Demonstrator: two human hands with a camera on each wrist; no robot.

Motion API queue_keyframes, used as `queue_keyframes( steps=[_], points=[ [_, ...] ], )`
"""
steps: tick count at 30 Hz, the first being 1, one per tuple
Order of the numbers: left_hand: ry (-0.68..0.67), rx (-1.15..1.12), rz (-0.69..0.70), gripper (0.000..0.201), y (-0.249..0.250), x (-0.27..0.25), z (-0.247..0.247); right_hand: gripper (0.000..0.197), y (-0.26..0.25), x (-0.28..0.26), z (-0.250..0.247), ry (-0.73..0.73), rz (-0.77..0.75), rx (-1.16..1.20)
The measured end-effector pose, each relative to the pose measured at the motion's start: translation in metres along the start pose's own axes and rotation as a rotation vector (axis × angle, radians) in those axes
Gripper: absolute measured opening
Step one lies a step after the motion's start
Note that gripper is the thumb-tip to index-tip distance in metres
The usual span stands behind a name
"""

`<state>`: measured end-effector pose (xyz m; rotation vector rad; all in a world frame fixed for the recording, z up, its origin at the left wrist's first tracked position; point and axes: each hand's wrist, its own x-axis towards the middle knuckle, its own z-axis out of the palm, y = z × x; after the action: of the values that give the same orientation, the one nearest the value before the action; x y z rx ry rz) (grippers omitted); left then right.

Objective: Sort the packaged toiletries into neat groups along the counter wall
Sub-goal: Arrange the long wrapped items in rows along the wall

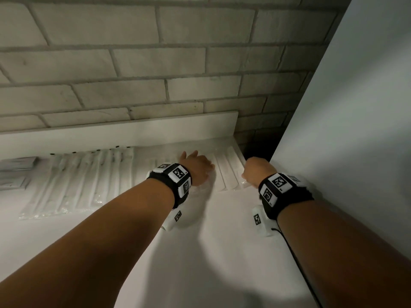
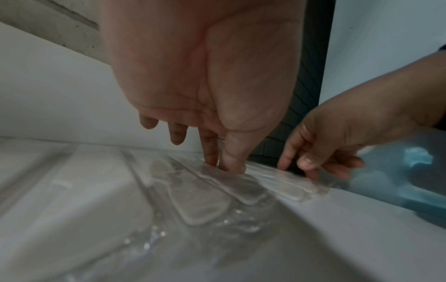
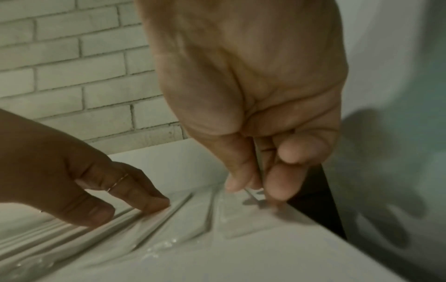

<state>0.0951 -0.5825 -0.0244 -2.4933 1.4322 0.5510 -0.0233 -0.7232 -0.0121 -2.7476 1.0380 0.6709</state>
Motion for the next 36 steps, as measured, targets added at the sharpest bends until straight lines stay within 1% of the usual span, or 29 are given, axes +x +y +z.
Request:
queue_keyframes(
  steps=[2, 4, 5, 7, 9, 11, 13, 15, 19, 29, 32, 34, 36],
  points=[
    [0.016, -0.021, -0.001, 0.05, 0.0, 0.001, 0.001, 0.029, 0.001, 0.003, -0.004, 0.046, 0.02, 0.012],
    [0.047, -0.044, -0.011, 0.048, 0.001, 0.0, 0.0, 0.03, 0.001, 0.007, -0.007, 0.159, -0.055, 0.046],
    [0.081, -0.067, -0.023, 0.048, 0.003, 0.0, -0.001, 0.033, 0.001, 0.009, -0.008, 0.187, -0.112, 0.049],
    [0.169, -0.123, -0.056, 0.047, 0.007, 0.002, -0.005, 0.04, 0.0, 0.013, -0.008, 0.118, -0.208, 0.014],
    [0.218, -0.14, -0.067, 0.051, 0.017, 0.005, -0.008, 0.046, -0.002, 0.015, -0.011, 0.056, -0.251, -0.011],
    [0.185, -0.088, -0.055, 0.058, 0.033, 0.009, -0.01, 0.048, 0.0, 0.014, -0.014, 0.028, -0.279, -0.026],
    [0.138, -0.037, -0.062, 0.066, 0.047, 0.012, -0.007, 0.047, 0.002, 0.013, -0.014, 0.031, -0.295, -0.048],
    [0.137, -0.037, -0.083, 0.071, 0.055, 0.015, -0.003, 0.046, 0.005, 0.013, -0.012, 0.044, -0.313, -0.049],
    [0.144, -0.106, -0.095, 0.071, 0.055, 0.017, 0.0, 0.048, 0.01, 0.016, -0.008, 0.033, -0.314, -0.019],
    [0.141, -0.154, -0.086, 0.071, 0.054, 0.015, 0.0, 0.052, 0.013, 0.018, -0.003, 0.027, -0.321, -0.005],
    [0.189, -0.187, -0.079, 0.072, 0.05, 0.009, 0.0, 0.056, 0.017, 0.017, -0.003, 0.072, -0.319, 0.097],
    [0.222, -0.182, -0.104, 0.071, 0.042, 0.004, 0.001, 0.053, 0.018, 0.015, -0.005, 0.132, -0.324, 0.153],
    [0.205, -0.144, -0.133, 0.071, 0.034, 0.0, 0.002, 0.046, 0.015, 0.012, -0.006, 0.145, -0.349, 0.099]
  ],
)
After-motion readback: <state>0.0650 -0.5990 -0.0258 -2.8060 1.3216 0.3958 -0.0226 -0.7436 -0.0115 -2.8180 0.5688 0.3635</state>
